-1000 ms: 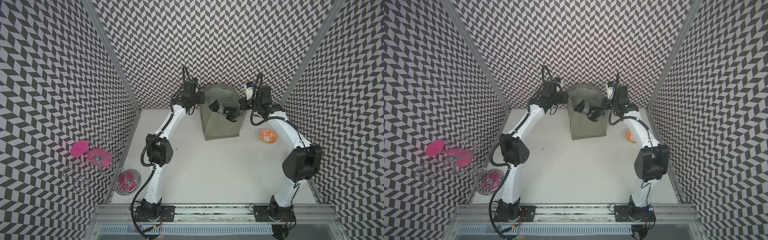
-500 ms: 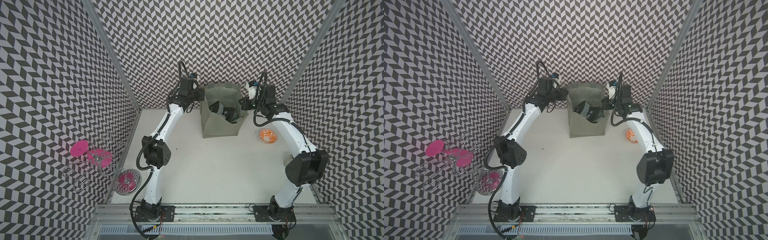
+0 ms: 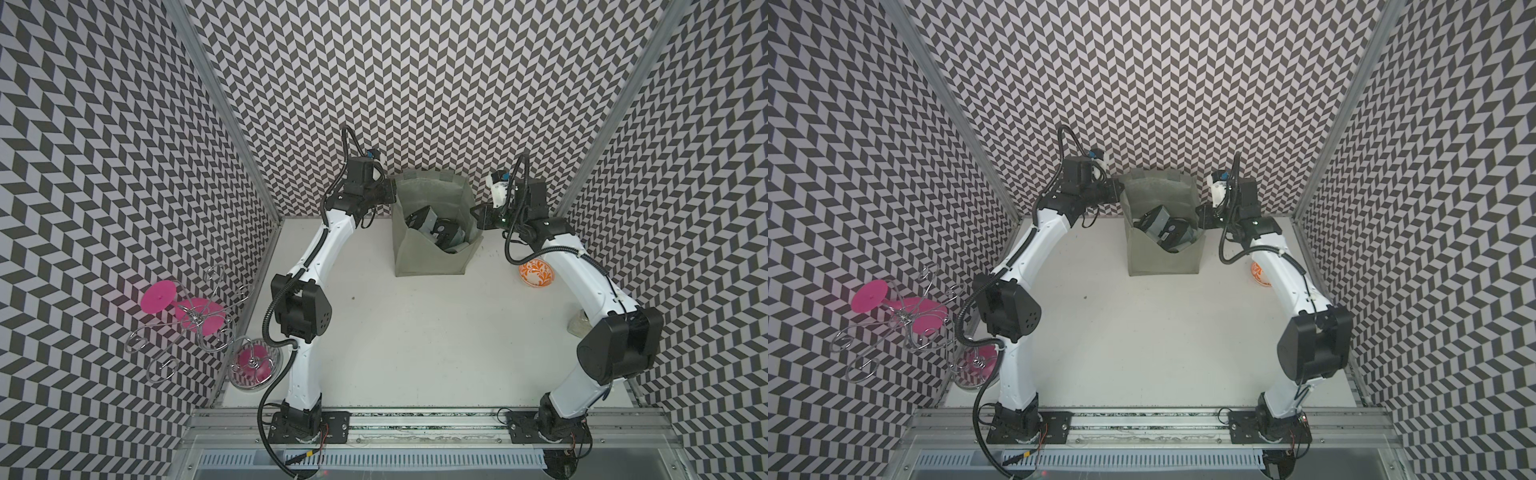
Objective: Put the alarm clock into the canvas bag
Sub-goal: Adjust the canvas bag at the center of the board.
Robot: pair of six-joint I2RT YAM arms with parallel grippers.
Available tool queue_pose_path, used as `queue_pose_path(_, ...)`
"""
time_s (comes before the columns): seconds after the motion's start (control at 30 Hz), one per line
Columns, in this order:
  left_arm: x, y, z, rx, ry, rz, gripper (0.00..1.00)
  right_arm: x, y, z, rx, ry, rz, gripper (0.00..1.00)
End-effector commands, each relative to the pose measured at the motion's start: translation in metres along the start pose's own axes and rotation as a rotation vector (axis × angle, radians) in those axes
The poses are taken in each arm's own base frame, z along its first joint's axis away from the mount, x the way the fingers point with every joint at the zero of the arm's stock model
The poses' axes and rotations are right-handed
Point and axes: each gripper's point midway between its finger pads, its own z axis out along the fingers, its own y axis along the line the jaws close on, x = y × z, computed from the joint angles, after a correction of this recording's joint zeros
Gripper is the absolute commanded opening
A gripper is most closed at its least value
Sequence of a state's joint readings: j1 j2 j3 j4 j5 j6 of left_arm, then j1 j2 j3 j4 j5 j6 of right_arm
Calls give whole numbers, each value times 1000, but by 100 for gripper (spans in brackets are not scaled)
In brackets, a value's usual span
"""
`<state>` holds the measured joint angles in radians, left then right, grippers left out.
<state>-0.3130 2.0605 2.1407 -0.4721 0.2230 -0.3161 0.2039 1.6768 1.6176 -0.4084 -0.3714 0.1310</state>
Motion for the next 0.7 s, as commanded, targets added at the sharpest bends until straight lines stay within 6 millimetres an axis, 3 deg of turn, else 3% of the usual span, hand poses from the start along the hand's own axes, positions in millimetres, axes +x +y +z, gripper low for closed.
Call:
queue_pose_path(0.0,-66,-26,-46,75,-241,26,0,-36,16,-21,-40,-153,-50,0)
queue_pose_path(0.17,-45,-12,-44,52,-218,-1,0,-24,12,-15,-40,-130,-43,1)
queue_pose_path(0.23,-41,-7,-45,43,-212,-9,1,-22,11,-16,-35,-131,-43,6)
queue_pose_path(0.3,-38,-1,-47,36,-208,-18,17,-22,11,-18,-32,-133,-44,18)
queue_pose_path(0.37,-35,3,-50,30,-203,-22,35,-24,13,-22,-35,-146,-49,36)
queue_pose_path(0.43,-35,7,-55,23,-204,-20,46,-26,12,-26,-28,-160,-50,54)
queue_pose_path(0.6,-46,2,-85,30,-259,-3,63,-35,6,-47,23,-199,-40,85)
queue_pose_path(0.63,-48,0,-96,32,-279,1,66,-36,4,-54,37,-215,-32,100)
queue_pose_path(0.67,-48,-2,-105,30,-295,5,71,-36,1,-61,50,-229,-19,99)
